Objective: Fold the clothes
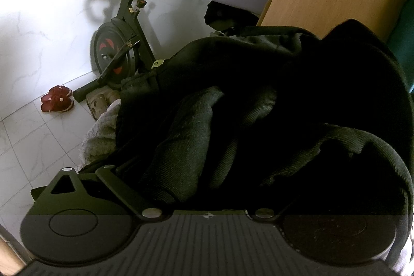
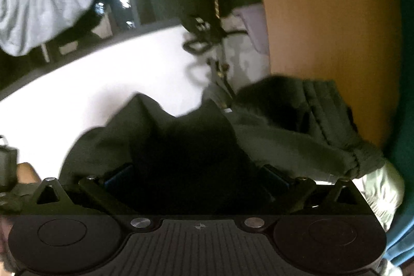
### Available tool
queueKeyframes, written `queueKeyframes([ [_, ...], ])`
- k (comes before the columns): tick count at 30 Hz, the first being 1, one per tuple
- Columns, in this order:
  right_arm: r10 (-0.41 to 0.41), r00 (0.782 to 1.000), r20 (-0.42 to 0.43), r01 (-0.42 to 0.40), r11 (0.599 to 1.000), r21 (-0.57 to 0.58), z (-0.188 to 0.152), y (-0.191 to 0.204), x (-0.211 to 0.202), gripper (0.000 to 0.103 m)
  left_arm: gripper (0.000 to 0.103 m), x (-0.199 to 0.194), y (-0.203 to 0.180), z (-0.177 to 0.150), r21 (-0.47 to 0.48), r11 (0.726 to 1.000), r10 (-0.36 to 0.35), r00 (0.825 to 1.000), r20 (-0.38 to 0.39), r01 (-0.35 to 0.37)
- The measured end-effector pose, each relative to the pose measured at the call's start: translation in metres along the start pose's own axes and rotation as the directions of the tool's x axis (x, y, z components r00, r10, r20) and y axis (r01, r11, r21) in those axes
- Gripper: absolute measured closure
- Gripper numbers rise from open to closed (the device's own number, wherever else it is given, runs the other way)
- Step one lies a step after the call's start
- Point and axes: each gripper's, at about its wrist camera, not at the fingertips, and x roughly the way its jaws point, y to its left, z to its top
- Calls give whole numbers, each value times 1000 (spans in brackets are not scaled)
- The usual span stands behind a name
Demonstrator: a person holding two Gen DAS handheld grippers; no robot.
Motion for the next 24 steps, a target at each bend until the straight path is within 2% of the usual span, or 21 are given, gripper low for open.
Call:
queueKeyframes([
  [4, 9, 998, -64, -5, 998, 58, -2, -9, 28, 1, 3, 2, -1, -1, 0, 1000, 2, 1000, 0, -2],
  [7, 56, 993, -107, -52, 998, 36, -1, 3, 29, 2, 3, 3, 0, -1, -1, 1000, 2, 1000, -2, -2],
  [9, 94, 987, -127, -98, 995, -25, -3, 16, 24, 19, 3, 3, 1, -2, -4, 1000, -1, 1000, -2, 1],
  [10, 102, 986, -136, -110, 992, -60, -4, 22, 23, 21, 3, 4, 1, -3, -5, 1000, -1, 1000, -4, 1],
  [11, 96, 986, -137, -109, 990, -95, -6, 26, 21, 21, 2, 4, 2, -4, -5, 1000, -2, 1000, -5, 2],
  [13, 103, 986, -133, -116, 989, -90, -7, 25, 18, 22, 2, 4, 1, -5, -4, 1000, -3, 1000, -5, 3],
  [16, 180, 977, -114, -181, 983, 0, -4, 15, 11, 20, 2, 4, 1, -5, -5, 1000, -5, 1000, -6, 4],
  [18, 228, 968, -106, -226, 973, 37, -2, 11, 7, 14, 1, 4, 2, -4, -4, 1000, -6, 1000, -9, 6],
  [20, 220, 969, -112, -220, 975, 10, -1, 15, 10, 9, 1, 4, 2, -5, -2, 1000, -7, 1000, -9, 7],
  [22, 185, 975, -122, -188, 982, -17, 0, 22, 18, 8, 1, 3, 3, -5, -4, 1000, -6, 1000, -8, 6],
  [23, 167, 978, -129, -171, 985, -18, -1, 24, 24, 11, 1, 4, 3, -6, -5, 1000, -3, 1000, -8, 3],
  [24, 149, 980, -130, -152, 988, -12, -2, 23, 27, 22, 1, 4, 2, -5, -5, 1000, 1, 1000, -8, -1],
])
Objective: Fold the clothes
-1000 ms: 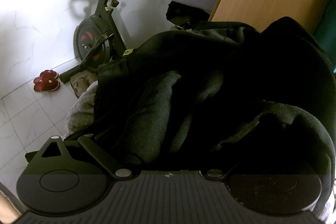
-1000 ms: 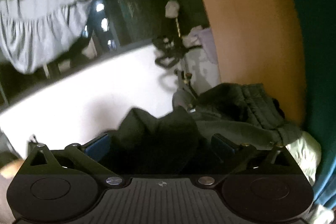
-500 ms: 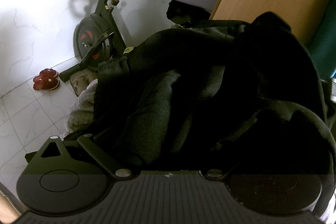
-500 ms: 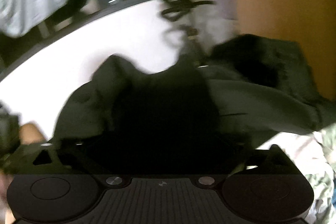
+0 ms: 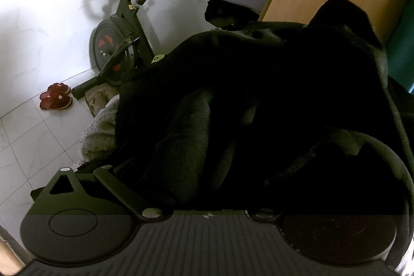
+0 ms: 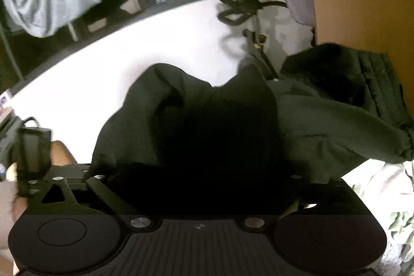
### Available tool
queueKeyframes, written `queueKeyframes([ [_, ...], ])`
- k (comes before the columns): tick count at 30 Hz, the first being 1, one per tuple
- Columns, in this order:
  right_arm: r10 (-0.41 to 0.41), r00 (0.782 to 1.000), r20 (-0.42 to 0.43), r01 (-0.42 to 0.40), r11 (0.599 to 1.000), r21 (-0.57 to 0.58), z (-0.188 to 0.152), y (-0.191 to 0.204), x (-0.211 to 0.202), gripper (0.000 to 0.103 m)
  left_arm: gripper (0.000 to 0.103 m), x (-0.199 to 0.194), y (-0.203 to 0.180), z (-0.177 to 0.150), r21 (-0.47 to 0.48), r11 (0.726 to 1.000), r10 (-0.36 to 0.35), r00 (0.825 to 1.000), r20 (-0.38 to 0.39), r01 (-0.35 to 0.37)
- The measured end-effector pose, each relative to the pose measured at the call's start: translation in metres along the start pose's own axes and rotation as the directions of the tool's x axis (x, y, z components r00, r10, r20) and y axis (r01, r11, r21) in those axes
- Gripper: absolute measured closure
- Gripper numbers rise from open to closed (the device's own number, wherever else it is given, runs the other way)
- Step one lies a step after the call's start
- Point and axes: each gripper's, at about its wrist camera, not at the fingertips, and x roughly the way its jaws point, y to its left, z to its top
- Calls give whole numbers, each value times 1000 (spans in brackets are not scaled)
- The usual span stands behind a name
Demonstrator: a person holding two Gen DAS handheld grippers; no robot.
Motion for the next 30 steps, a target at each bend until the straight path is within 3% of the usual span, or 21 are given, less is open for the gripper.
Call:
queueKeyframes([
  [1, -18, 1000, -2, 18, 1000, 9, 0, -1, 3, 32, 1, 1, 0, 0, 0, 1000, 5, 1000, 0, -5],
  [2, -36, 999, -4, 36, 999, 18, -1, -2, 5, 48, 1, 1, -1, 0, -2, 1000, 10, 1000, -2, -10],
  [3, -41, 999, -2, 41, 999, 28, -2, -4, 4, 56, 1, 2, 0, 1, -4, 1000, 13, 1000, -3, -13],
  [6, -59, 998, 12, 58, 998, 25, -8, -6, -4, 68, 1, 1, 1, 0, 0, 1000, 5, 1000, 0, -5],
  [15, -153, 987, 53, 149, 986, 81, -33, -14, -10, 71, 2, -36, 8, -11, 56, 997, -56, 997, 43, 54],
  [21, -143, 989, 39, 141, 988, 62, -29, -9, -5, 71, 3, -41, 25, -14, -46, 997, -53, 998, 33, 55],
  [27, -89, 995, 36, 87, 995, 39, -27, -12, -18, 71, 24, -38, 14, 17, 19, 996, -92, 996, 17, 91],
  [28, -92, 995, 44, 90, 995, 33, -28, -10, -19, 71, 35, -36, 12, 23, 31, 995, -97, 995, 13, 97],
  [29, -98, 994, 52, 96, 995, 30, -29, -8, -20, 72, 53, -33, 11, 28, 39, 993, -108, 994, 9, 107],
  [30, -102, 993, 66, 99, 994, 47, -29, -7, -23, 73, 61, -31, 9, 33, 43, 992, -118, 993, 4, 118],
])
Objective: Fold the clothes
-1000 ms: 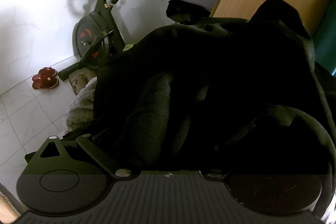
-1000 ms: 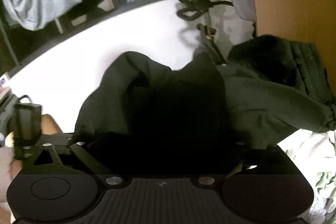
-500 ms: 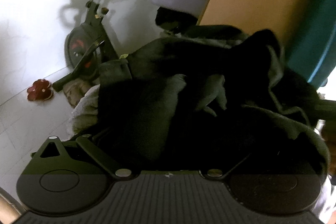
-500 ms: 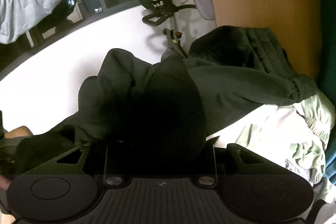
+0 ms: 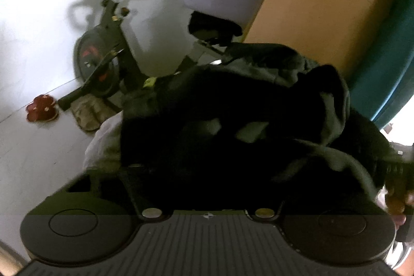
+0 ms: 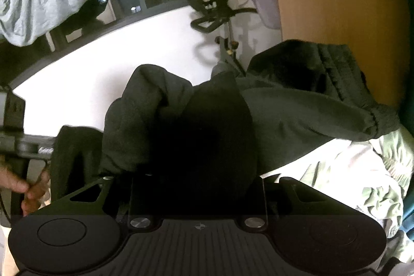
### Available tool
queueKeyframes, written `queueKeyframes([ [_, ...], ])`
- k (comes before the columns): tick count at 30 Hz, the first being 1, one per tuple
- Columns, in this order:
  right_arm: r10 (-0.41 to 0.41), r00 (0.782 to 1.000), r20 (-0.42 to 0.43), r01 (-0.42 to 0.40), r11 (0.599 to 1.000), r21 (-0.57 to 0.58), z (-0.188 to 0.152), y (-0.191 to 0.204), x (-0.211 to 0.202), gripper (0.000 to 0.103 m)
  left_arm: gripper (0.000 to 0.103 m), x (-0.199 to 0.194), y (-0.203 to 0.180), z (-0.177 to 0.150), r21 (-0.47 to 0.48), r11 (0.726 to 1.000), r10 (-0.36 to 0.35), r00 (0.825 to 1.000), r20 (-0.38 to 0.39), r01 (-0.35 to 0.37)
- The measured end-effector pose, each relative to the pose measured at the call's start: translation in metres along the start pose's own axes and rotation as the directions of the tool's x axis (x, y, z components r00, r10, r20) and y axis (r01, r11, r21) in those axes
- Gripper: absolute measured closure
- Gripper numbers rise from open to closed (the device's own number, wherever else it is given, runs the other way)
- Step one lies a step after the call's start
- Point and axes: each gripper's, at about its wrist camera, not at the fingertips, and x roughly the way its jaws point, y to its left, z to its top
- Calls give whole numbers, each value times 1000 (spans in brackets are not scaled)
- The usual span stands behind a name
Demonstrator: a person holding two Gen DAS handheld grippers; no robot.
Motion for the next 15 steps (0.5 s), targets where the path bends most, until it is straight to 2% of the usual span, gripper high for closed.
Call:
queueKeyframes([
  [2, 0, 999, 39, -1, 999, 32, 1, 1, -9, 75, 73, 3, -2, 9, -7, 1000, -19, 1000, 0, 19],
  [7, -1, 990, 142, -6, 999, 50, 7, 6, -48, 76, 76, -9, -11, 29, -38, 996, -83, 995, 63, 85],
  [10, -54, 989, 141, 46, 997, 60, 2, 0, -62, 76, 76, -7, -20, 33, -15, 991, -128, 989, 76, 129],
  [12, -105, 989, 105, 96, 992, 85, -7, -8, -62, 76, 72, 6, -21, 29, -2, 991, -133, 990, 42, 133],
  [14, -131, 990, 60, 123, 986, 116, -18, -17, -54, 76, 56, 16, -22, 21, 32, 995, -93, 996, 20, 92],
  [15, -137, 990, 44, 131, 983, 126, -23, -20, -51, 76, 52, 19, -23, 17, 57, 996, -69, 997, 24, 68],
])
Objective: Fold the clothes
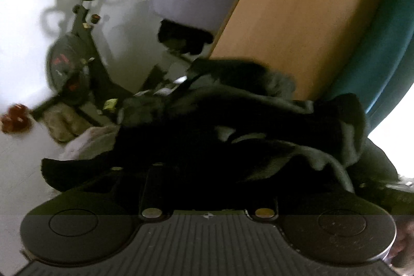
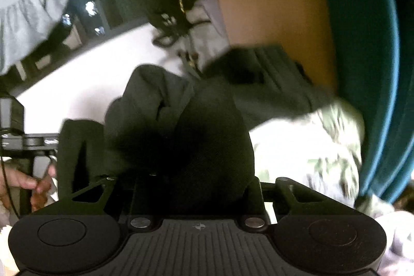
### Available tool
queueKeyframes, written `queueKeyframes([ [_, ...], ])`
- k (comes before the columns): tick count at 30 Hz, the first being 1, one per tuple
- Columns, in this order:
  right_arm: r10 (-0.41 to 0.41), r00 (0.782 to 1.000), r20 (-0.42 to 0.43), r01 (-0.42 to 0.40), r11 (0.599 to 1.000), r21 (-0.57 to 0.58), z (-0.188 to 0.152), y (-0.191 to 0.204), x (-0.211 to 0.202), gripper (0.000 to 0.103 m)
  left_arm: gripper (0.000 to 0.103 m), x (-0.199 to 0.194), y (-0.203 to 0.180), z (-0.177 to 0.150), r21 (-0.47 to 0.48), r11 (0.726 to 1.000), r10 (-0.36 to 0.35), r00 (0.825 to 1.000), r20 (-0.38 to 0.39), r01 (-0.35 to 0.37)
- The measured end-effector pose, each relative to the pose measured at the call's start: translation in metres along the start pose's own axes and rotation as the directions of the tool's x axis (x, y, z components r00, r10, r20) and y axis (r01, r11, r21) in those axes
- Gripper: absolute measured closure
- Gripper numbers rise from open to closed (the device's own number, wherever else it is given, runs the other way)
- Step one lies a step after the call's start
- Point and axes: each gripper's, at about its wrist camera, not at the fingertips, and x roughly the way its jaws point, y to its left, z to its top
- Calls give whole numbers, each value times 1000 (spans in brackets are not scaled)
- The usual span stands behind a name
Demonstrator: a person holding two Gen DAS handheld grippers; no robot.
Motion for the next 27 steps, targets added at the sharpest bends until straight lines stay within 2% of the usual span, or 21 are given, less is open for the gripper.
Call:
queueKeyframes([
  [2, 2, 1000, 1, -2, 1000, 2, -3, 1, 3, 76, 39, 3, -2, -5, 42, 999, 31, 999, 15, -31],
  [3, 3, 1000, 1, -3, 1000, 3, -4, 1, 4, 76, 37, 4, -2, -7, 58, 997, 46, 999, 21, -48],
  [5, 7, 1000, -6, -7, 1000, 5, -2, 3, 7, 76, 19, 6, -3, -7, 73, 993, 91, 995, 31, -93],
  [7, 13, 1000, -14, -13, 1000, -7, -3, 6, 9, 76, 10, 9, -2, -7, 90, 987, 131, 990, 42, -135],
  [10, 22, 999, -22, -23, 999, -31, -2, 7, 11, 75, 1, 16, 4, -5, 105, 984, 143, 989, 46, -147],
  [14, 35, 999, -31, -36, 999, -41, -1, 9, 14, 75, 0, 27, 21, 0, 93, 991, 98, 995, 8, -98],
  [17, 43, 998, -37, -45, 998, -39, -1, 8, 15, 75, 0, 40, 41, 6, 37, 999, 9, 998, -61, -6],
  [21, 58, 997, -49, -59, 998, -21, -3, 5, 18, 74, 0, 56, 62, 5, -35, 995, -98, 988, -117, 95],
  [27, 57, 996, -62, -58, 998, -7, -6, 4, 24, 72, 0, 55, 60, -2, -38, 994, -110, 986, -125, 106],
])
